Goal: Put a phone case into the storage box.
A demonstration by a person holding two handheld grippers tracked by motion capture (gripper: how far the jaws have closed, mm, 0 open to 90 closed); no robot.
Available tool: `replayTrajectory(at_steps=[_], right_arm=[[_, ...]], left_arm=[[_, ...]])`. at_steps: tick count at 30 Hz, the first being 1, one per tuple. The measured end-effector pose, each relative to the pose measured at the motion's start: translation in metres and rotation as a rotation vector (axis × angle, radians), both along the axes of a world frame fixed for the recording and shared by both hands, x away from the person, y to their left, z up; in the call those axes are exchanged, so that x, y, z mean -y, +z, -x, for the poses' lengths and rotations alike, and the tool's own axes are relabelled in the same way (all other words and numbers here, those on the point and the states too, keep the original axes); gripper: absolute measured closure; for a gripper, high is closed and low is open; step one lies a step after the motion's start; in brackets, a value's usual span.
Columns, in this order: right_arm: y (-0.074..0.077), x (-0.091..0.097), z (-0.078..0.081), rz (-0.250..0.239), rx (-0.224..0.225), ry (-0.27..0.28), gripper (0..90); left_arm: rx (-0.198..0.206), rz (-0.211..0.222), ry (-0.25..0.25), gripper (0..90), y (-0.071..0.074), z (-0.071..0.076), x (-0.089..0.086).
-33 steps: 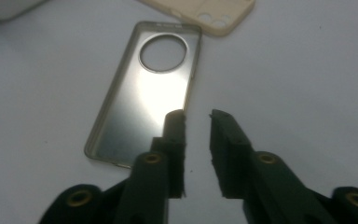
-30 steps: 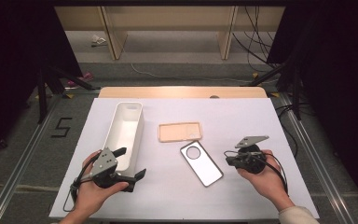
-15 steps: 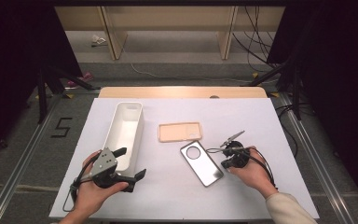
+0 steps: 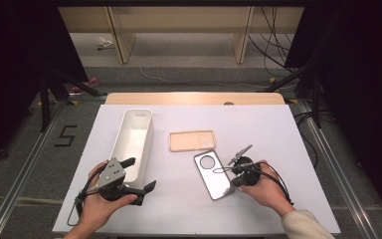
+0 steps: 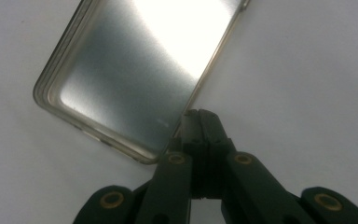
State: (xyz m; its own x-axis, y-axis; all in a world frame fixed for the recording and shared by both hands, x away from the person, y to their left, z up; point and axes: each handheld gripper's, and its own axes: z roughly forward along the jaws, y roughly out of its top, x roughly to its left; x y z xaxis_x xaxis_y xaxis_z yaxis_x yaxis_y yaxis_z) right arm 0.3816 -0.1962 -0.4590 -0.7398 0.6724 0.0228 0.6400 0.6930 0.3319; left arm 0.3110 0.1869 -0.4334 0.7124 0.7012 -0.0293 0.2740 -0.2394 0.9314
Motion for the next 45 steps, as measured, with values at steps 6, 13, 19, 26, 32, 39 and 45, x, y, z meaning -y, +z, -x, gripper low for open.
replayTrajectory(at_steps=[6, 13, 19, 26, 32, 39, 45], right_arm=[[0.000, -0.010, 0.008, 0.012, -0.006, 0.041, 90.0], [0.000, -0.015, 0.011, 0.012, -0.013, 0.057, 90.0], [0.000, -0.015, 0.011, 0.011, -0.015, 0.058, 90.0], [0.000, -0.019, 0.014, 0.012, -0.017, 0.073, 90.0], [0.003, -0.019, 0.013, 0.029, 0.024, 0.107, 82.3], [0.020, -0.022, 0.018, 0.097, 0.206, 0.305, 45.0], [0.020, -0.041, 0.028, 0.160, 0.201, 0.459, 31.7]], left_arm=[[0.000, -0.002, -0.002, 0.6, 0.000, 0.000, 0.000], [0.000, -0.001, -0.003, 0.7, 0.000, 0.000, 0.000], [-0.001, 0.000, -0.003, 0.6, 0.000, 0.000, 0.001], [0.000, 0.001, -0.005, 0.7, 0.000, 0.000, 0.000], [0.001, 0.002, -0.007, 0.7, 0.000, 0.000, 0.000], [-0.002, 0.000, -0.008, 0.8, 0.000, 0.000, 0.001], [-0.001, -0.001, -0.009, 1.1, 0.000, 0.000, 0.001]])
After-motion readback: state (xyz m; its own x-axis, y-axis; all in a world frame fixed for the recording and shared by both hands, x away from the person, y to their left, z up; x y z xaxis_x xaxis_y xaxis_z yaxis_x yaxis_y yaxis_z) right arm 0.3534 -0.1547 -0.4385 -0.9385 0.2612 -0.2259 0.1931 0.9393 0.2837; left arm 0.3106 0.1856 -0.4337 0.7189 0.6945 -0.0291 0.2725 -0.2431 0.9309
